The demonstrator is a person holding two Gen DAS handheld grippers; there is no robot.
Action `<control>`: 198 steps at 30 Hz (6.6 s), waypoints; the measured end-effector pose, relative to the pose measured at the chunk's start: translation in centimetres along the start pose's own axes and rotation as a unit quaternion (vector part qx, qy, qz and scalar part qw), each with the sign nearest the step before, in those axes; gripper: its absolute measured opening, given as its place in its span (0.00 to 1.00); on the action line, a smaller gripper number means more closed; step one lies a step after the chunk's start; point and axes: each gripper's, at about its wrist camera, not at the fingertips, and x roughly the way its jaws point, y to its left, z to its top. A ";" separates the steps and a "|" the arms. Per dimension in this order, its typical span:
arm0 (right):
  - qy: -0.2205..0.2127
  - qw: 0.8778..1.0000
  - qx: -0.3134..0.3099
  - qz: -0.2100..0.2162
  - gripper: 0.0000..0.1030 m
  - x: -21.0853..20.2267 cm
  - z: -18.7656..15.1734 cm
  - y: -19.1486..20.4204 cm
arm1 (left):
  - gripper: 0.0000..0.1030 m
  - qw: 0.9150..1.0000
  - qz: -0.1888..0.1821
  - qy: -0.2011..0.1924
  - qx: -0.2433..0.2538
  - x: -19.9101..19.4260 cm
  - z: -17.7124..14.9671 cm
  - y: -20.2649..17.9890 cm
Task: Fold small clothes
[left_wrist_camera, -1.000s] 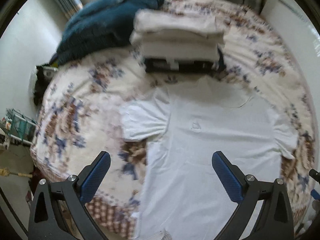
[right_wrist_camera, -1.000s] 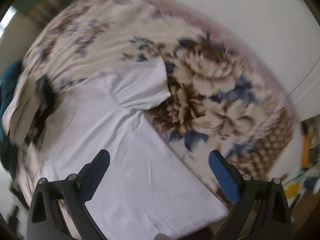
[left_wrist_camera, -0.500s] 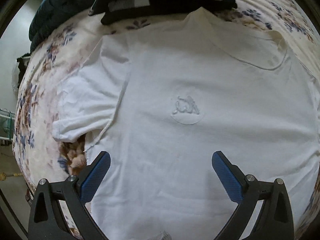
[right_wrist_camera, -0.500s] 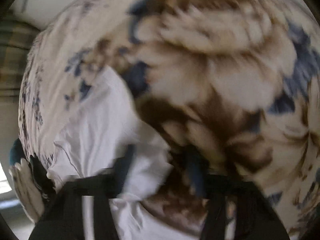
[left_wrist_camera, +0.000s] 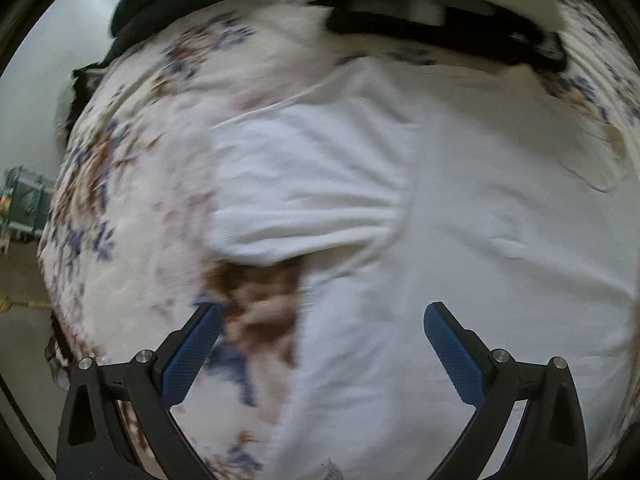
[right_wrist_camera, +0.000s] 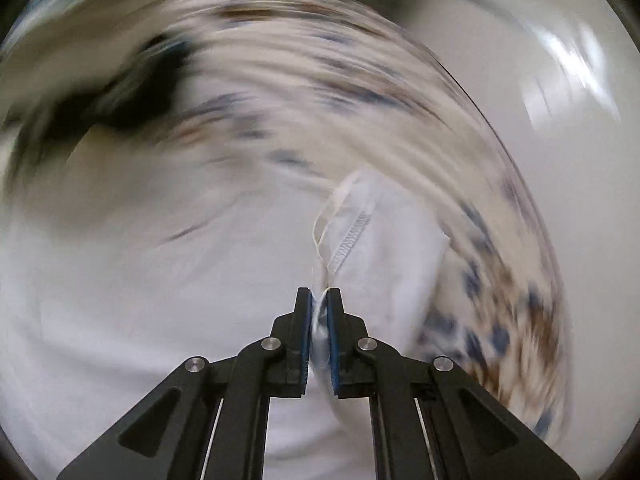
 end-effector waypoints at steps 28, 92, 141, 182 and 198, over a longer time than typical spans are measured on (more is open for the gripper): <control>0.219 0.957 0.178 0.075 0.54 2.4 -8.0 -2.9 | 0.06 0.915 -0.253 0.000 -0.314 8.3 4.1 13.2; 0.299 0.878 0.296 0.229 0.67 -5.2 -13.8 -28.9 | 0.82 0.978 -0.164 -0.054 0.113 -7.0 -1.0 -5.8; 0.323 0.806 0.306 0.390 0.06 16.1 0.7 -27.1 | 0.01 0.955 -0.269 0.106 -0.065 -12.0 -27.1 -10.5; 0.268 0.945 -0.008 0.187 0.02 -1.6 17.2 11.6 | 0.49 0.906 -0.340 0.156 -0.198 3.5 -25.9 11.0; 0.249 0.950 -0.039 0.186 0.02 -3.7 16.3 12.5 | 0.00 0.919 -0.314 0.098 -0.218 -1.9 -28.6 14.0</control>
